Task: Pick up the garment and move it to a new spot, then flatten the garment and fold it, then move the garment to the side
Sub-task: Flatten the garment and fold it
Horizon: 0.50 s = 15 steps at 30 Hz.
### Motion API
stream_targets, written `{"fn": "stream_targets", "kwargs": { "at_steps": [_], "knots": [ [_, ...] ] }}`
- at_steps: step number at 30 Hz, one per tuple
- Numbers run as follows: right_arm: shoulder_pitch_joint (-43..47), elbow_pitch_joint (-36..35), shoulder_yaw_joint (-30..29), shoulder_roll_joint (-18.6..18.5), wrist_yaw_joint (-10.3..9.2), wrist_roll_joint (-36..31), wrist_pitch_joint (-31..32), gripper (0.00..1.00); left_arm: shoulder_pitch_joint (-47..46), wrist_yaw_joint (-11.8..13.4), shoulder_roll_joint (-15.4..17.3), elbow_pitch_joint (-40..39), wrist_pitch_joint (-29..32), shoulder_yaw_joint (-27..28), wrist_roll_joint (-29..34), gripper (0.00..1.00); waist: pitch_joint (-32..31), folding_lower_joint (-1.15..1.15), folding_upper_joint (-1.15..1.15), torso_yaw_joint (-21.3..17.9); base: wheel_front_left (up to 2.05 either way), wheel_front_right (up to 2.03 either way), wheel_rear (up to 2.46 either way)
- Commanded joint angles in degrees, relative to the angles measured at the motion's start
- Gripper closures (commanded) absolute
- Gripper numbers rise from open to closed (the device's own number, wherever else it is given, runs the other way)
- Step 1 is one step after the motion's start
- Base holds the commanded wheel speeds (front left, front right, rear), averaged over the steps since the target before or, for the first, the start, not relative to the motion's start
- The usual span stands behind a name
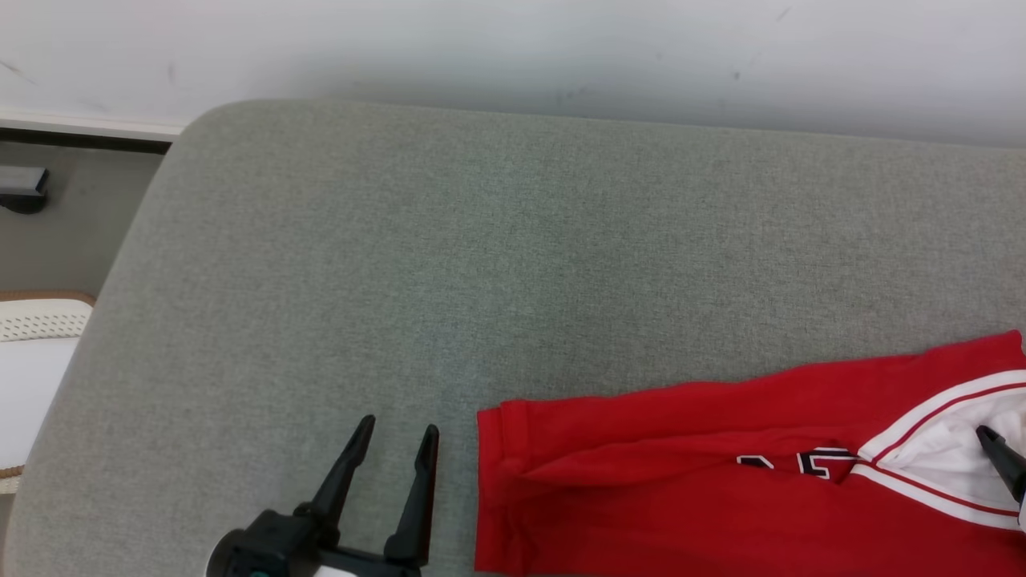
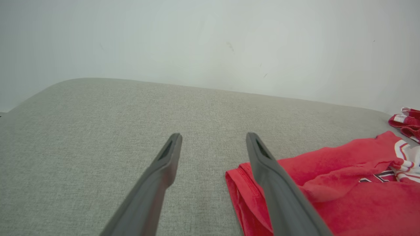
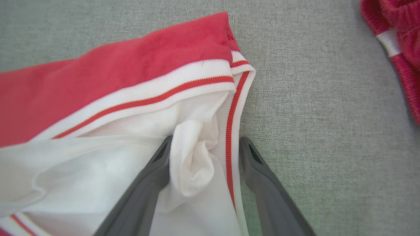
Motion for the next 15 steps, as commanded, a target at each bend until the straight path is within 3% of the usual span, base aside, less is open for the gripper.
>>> {"fn": "stream_targets", "kwargs": {
  "at_steps": [1, 2, 4, 9, 15],
  "knots": [
    [3.39, 2.06, 1.86, 1.29, -0.02, 0.56, 2.12, 0.00, 0.95, -0.35, -0.41, 0.31, -0.09, 0.77, 0.57, 0.00, -0.14, 0.00, 0.00, 0.01, 0.00, 0.00, 0.00],
    [3.73, 1.72, 2.46, 1.51, -0.01, 1.26, 2.57, 0.15, 1.22, -0.81, -0.88, 0.43, -0.09, 1.28, 0.87, 0.00, -0.24, 0.00, 0.00, -0.01, 0.00, 0.00, 0.00],
    [3.70, 0.49, 3.55, 1.77, 0.13, 3.27, 2.82, 1.00, 1.75, -1.82, -1.77, 0.85, -0.09, 2.36, 1.49, 0.00, -0.38, 0.00, 0.00, -0.15, 0.00, 0.00, 0.00],
    [2.48, -1.07, 3.42, -0.79, 0.04, 6.24, -0.66, 1.00, 3.10, -4.17, -3.52, 2.31, -0.10, 4.53, 2.74, 0.00, -1.57, 0.00, 0.00, -1.02, 0.00, 0.00, 0.00],
    [1.59, -0.64, -0.74, -5.23, -0.08, 7.78, -2.94, 1.00, 4.77, -6.08, -5.24, 4.30, -0.10, 6.98, 3.43, 0.00, -4.35, 0.00, 0.00, -1.84, 0.00, 0.00, 0.00]
  ]
}}
